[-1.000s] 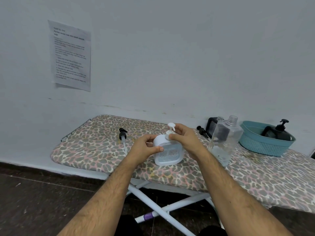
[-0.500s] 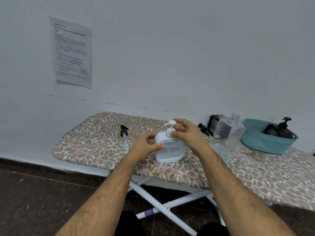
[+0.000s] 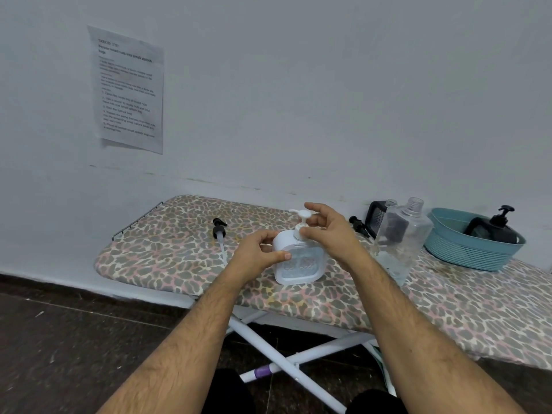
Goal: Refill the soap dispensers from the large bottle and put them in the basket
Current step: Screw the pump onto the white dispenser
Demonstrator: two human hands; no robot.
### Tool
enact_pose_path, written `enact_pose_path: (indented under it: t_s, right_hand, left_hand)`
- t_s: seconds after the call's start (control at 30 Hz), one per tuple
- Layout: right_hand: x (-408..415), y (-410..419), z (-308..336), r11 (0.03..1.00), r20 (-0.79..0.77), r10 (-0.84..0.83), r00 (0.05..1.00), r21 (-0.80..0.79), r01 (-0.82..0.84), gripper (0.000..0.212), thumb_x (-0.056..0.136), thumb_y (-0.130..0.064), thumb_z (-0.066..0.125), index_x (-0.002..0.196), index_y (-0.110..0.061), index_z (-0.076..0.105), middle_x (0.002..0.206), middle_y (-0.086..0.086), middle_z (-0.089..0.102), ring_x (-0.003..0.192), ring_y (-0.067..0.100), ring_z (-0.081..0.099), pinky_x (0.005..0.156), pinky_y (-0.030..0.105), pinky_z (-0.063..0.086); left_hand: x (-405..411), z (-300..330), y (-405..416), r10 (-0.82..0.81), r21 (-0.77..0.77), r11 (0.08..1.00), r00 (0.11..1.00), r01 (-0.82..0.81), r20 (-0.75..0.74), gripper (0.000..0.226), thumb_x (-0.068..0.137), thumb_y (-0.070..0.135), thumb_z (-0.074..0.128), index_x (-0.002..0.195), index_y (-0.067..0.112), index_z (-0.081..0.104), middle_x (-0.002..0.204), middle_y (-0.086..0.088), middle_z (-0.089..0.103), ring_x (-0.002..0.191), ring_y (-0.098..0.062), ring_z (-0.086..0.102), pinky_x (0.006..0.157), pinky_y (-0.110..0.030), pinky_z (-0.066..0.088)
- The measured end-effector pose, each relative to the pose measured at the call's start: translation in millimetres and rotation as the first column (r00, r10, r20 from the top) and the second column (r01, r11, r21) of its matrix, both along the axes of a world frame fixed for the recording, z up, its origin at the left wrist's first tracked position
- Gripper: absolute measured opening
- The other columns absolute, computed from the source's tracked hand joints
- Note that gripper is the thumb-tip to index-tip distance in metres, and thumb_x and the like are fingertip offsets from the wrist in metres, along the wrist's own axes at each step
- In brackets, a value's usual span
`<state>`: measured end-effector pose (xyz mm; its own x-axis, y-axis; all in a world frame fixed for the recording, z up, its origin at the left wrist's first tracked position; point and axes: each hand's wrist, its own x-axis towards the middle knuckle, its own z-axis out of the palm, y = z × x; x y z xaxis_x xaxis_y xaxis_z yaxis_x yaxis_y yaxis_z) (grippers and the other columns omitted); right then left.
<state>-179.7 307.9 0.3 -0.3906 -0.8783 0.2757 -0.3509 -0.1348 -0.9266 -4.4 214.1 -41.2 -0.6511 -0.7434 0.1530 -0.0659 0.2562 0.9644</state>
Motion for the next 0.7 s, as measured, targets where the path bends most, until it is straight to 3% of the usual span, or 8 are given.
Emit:
enact_pose_path:
  t_s: [0.1, 0.2, 0.33, 0.4, 0.5, 0.6, 0.7]
  right_hand:
    - [-2, 0, 3, 0.997, 0.065, 0.07, 0.995, 0.029, -0.072, 0.062, 0.084, 0.005, 0.066, 0.139, -0.019, 0.049, 0.115, 0.006, 0.072, 0.113, 0.02, 0.065, 0.097, 0.037, 0.052]
    - [-3, -1, 4, 0.999, -0.025, -0.015, 1.0, 0.038, 0.016, 0.065, 0.079, -0.004, 0.077, 0.137, -0.02, 0.052, 0.103, 0.004, 0.074, 0.103, 0.019, 0.069, 0.095, 0.039, 0.052]
    - [2, -2, 3, 0.996, -0.079, -0.09, 0.993, 0.022, 0.092, 0.07, 0.073, -0.013, 0.084, 0.135, -0.023, 0.052, 0.087, -0.006, 0.068, 0.086, 0.002, 0.066, 0.079, 0.02, 0.047]
    - [3, -2, 4, 0.997, -0.071, -0.061, 0.996, 0.044, 0.064, 0.072, 0.077, -0.012, 0.081, 0.139, -0.024, 0.048, 0.094, -0.004, 0.067, 0.09, 0.004, 0.066, 0.081, 0.022, 0.049]
    - [0, 2, 7, 0.995, 0.04, 0.05, 0.998, 0.083, -0.053, 0.073, 0.086, -0.002, 0.07, 0.147, -0.024, 0.037, 0.121, 0.006, 0.068, 0.111, 0.017, 0.064, 0.095, 0.035, 0.052]
    - [-4, 5, 12, 0.984, 0.058, 0.127, 0.99, 0.117, -0.133, 0.074, 0.089, 0.005, 0.062, 0.15, -0.023, 0.03, 0.118, 0.003, 0.072, 0.108, 0.019, 0.067, 0.091, 0.033, 0.052]
    - [-4, 5, 18, 0.97, 0.031, 0.177, 0.984, 0.162, -0.179, 0.077, 0.092, 0.003, 0.06, 0.154, -0.026, 0.023, 0.122, 0.002, 0.07, 0.112, 0.023, 0.066, 0.099, 0.04, 0.05]
  left_hand:
    - [0, 0, -1, 0.001, 0.0, 1.0, 1.0, -0.001, 0.004, 0.047, 0.077, 0.016, 0.086, 0.117, 0.022, 0.062, 0.111, 0.004, 0.066, 0.101, -0.016, 0.067, 0.078, -0.024, 0.058]
    - [0, 0, -2, 0.004, -0.006, 1.0, 1.0, -0.004, 0.008, 0.049, 0.077, 0.016, 0.086, 0.119, 0.02, 0.063, 0.112, 0.003, 0.066, 0.101, -0.015, 0.067, 0.079, -0.026, 0.059]
    - [0, -2, -2, 0.01, 0.002, 1.0, 1.0, -0.01, 0.007, 0.052, 0.077, 0.016, 0.086, 0.124, 0.016, 0.064, 0.116, -0.001, 0.066, 0.103, -0.02, 0.067, 0.084, -0.034, 0.06]
    - [0, -3, -3, 0.009, 0.008, 1.0, 1.0, -0.009, 0.01, 0.053, 0.077, 0.016, 0.086, 0.125, 0.015, 0.064, 0.117, -0.003, 0.066, 0.106, -0.022, 0.067, 0.088, -0.04, 0.06]
    - [0, -2, -2, 0.002, 0.011, 1.0, 1.0, -0.002, 0.013, 0.053, 0.077, 0.015, 0.086, 0.125, 0.015, 0.063, 0.118, -0.002, 0.066, 0.106, -0.022, 0.067, 0.087, -0.038, 0.06]
    - [0, -1, -2, 0.001, 0.009, 1.0, 1.0, -0.001, 0.013, 0.051, 0.078, 0.014, 0.085, 0.124, 0.015, 0.063, 0.118, -0.003, 0.066, 0.105, -0.022, 0.067, 0.084, -0.034, 0.06]
    - [0, 0, -2, 0.004, 0.002, 1.0, 1.0, -0.004, 0.013, 0.05, 0.078, 0.014, 0.085, 0.123, 0.016, 0.062, 0.117, -0.003, 0.066, 0.104, -0.021, 0.068, 0.083, -0.034, 0.06]
